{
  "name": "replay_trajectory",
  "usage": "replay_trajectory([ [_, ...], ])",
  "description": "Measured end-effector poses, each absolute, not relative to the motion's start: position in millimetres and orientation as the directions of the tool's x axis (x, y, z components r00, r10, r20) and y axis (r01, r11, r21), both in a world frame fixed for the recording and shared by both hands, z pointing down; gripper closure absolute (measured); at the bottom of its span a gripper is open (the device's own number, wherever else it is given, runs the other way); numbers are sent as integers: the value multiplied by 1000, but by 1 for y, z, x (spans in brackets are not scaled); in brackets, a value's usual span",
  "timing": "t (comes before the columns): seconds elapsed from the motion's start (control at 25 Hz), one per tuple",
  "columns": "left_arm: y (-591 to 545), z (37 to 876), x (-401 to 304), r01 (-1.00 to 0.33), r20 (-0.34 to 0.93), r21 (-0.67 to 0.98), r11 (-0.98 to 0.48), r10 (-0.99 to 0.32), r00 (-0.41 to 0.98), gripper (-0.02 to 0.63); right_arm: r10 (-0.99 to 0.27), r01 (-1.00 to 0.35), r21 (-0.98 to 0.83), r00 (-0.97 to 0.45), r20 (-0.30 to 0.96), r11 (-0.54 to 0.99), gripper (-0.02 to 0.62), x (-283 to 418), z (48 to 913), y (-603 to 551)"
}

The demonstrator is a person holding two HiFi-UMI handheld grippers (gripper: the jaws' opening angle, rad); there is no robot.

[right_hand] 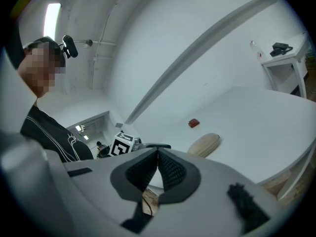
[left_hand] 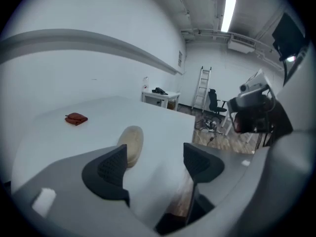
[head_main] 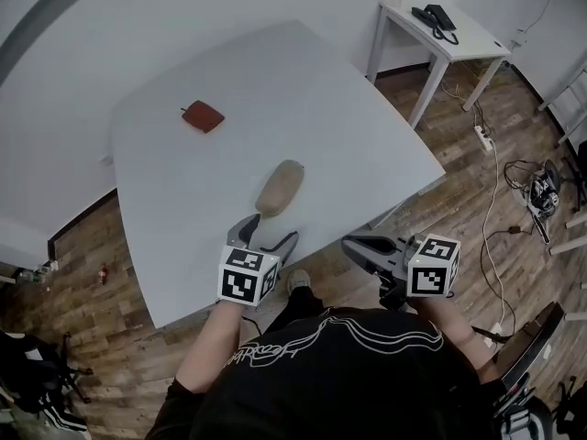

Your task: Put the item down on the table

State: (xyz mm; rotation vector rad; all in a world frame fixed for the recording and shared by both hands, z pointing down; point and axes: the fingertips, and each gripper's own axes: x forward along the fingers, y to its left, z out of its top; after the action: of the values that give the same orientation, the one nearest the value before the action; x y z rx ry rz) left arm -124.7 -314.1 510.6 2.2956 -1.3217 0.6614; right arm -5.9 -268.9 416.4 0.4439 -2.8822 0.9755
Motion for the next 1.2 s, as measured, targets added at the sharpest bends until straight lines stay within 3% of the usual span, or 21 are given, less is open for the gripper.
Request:
replay_trajectory([
  [0.2, -257, 444, -105, -844, 469, 240, -479, -704, 533, 382, -204, -227, -521, -974, 102, 823, 586, -8, 384, -233],
  [0.44, -206, 381, -68, -788, 335, 181, -589, -716, 612, 600, -186, -197, -467, -980, 69, 862, 586, 0, 363, -198],
  [0.6, -179, 368, -47, -725, 286, 247, -643, -667, 688, 600, -188, -192, -444, -981, 53, 875, 586, 7, 357, -179],
  [1.2, -149, 352, -19, -683, 249, 239, -690, -637, 730, 600, -221, -226, -395, -973, 58, 890, 588, 26, 351, -144],
])
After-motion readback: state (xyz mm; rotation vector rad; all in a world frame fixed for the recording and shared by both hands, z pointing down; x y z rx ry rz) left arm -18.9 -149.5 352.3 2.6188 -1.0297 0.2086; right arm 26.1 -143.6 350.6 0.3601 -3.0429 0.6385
